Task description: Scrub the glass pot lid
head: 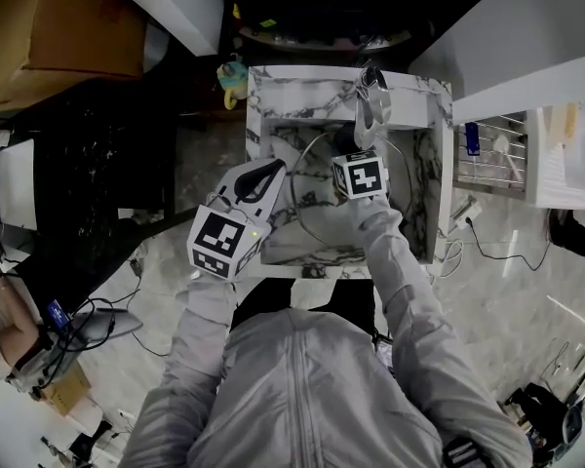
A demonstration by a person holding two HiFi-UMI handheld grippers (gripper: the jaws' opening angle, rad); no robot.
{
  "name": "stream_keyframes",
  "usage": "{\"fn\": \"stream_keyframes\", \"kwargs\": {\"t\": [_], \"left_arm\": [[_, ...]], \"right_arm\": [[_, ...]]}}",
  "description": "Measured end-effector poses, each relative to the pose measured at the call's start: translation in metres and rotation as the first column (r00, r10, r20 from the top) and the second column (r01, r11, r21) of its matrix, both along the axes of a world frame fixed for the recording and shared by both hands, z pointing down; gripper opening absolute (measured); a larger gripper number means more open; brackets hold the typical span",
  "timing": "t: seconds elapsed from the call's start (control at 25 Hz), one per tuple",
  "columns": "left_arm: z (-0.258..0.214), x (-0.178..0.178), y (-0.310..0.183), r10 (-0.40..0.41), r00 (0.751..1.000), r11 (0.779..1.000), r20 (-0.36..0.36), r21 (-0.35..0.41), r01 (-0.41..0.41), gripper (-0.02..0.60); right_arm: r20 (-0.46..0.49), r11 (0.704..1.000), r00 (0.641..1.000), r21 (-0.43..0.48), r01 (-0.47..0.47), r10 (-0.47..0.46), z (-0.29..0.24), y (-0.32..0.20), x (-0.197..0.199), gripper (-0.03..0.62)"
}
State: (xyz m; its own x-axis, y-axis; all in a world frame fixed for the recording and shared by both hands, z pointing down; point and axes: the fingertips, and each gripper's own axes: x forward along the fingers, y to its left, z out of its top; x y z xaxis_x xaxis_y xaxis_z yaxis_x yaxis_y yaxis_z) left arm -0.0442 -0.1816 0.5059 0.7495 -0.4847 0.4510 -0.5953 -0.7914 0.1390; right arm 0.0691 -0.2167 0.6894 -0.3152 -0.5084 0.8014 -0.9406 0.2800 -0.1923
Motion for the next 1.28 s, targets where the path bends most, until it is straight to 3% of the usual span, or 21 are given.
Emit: {"fn": "stream_keyframes", "kwargs": {"t": [0.36,0.68,0.84,1.04,1.28], "left_arm": [[-0.005,-0.005,0.007,-0.005,1.000,1.000,0.004,0.011,0.005,0.028],[-0.011,-0.010,0.012,-0.007,1.000,1.000,0.005,0.021,0.007,0.028],[-0.015,-0.005,0.014,0.006,1.000,1.000,-0.001,0.029,-0.006,0.028],[-0.022,0.007,0.017,0.028,0.999,0.999,-0.017,0.036,-0.027,0.028],[-0.018,0.023,0.020,0.052,0.998,0.998,-0.025,0.024,-0.051,0.028]], "right_arm": [[0.105,0.973,0.970,-0.046,0.226,-0.220,-0.004,0.024,-0.069,0.063],[0.171,0.956,0.943,-0.026,0.293,-0.285,-0.018,0.043,-0.092,0.063],[0.202,0.960,0.940,0.011,0.278,-0.275,-0.036,0.053,-0.085,0.063],[0.183,0.977,0.960,0.023,0.212,-0.212,-0.052,0.067,-0.047,0.063],[0.079,0.998,0.996,0.056,0.031,-0.036,-0.065,0.066,0.031,0.063]]}}
